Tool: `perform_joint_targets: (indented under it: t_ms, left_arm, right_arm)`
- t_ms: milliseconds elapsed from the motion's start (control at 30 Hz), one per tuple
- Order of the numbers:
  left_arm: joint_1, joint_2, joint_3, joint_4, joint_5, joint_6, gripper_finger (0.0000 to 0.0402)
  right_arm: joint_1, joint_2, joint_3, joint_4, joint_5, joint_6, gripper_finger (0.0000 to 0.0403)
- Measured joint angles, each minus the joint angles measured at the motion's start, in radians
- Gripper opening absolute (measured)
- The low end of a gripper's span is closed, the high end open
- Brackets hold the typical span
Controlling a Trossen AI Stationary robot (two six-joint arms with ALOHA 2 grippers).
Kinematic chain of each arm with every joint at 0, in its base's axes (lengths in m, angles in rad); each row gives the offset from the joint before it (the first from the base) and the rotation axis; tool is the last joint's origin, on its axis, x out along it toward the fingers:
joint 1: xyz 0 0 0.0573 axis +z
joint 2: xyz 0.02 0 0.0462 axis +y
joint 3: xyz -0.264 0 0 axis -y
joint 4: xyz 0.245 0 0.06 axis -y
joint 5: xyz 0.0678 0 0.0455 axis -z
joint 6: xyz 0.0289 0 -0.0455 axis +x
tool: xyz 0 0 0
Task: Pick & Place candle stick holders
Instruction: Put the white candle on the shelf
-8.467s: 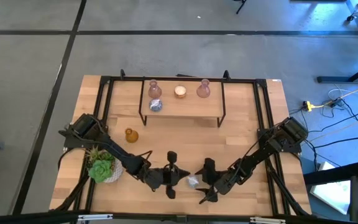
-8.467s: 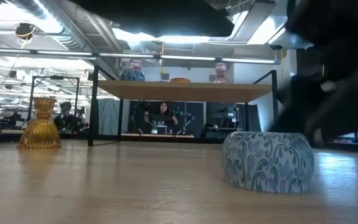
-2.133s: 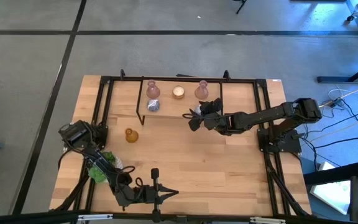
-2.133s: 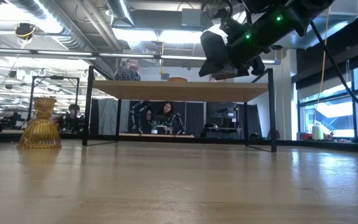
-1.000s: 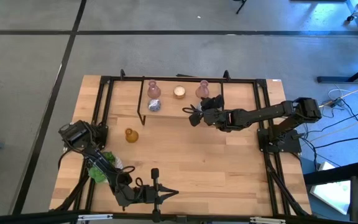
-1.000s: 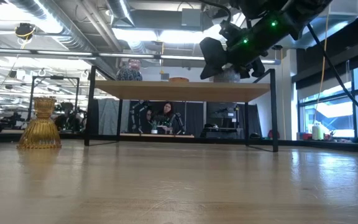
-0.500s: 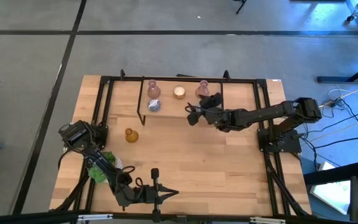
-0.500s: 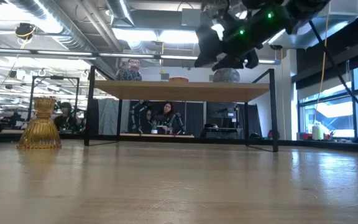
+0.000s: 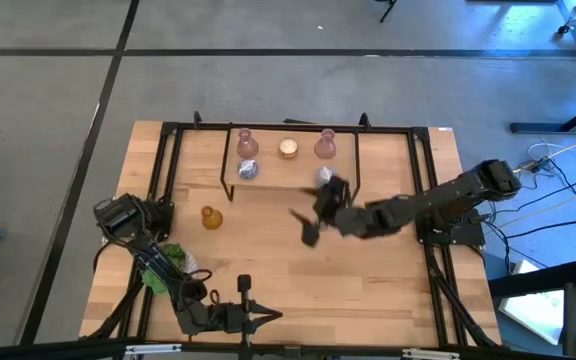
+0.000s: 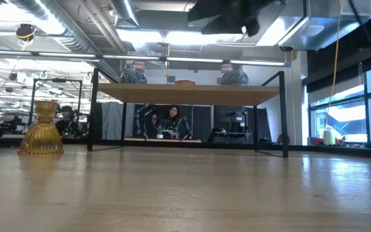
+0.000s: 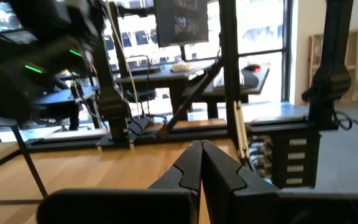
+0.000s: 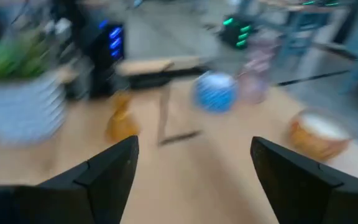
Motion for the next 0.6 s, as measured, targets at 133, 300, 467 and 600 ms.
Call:
perform_joint_targets:
  t_ms: [133, 300, 467, 600]
  left_arm:
    - [-0.031, -0.018, 0.0, 0.021, -0.045, 0.046, 0.0002]
    - [-0.073, -0.042, 0.0, 0.027, -0.112, 0.1, 0.0002]
    - [-0.096, -0.062, 0.0, 0.027, -0.13, 0.117, 0.0002]
    - [-0.109, -0.068, 0.0, 0.027, -0.129, 0.123, 0.0002]
  right_arm:
    - [0.123, 0.0, 0.0, -0.147, -0.006, 0.061, 0.0304]
    - [0.274, 0.0, 0.0, -0.293, 0.076, 0.16, 0.0252]
    - [0.368, 0.0, -0.026, -0.434, 0.433, 0.348, 0.0145]
    - [0.366, 0.0, -0.041, -0.626, 0.491, 0.604, 0.004]
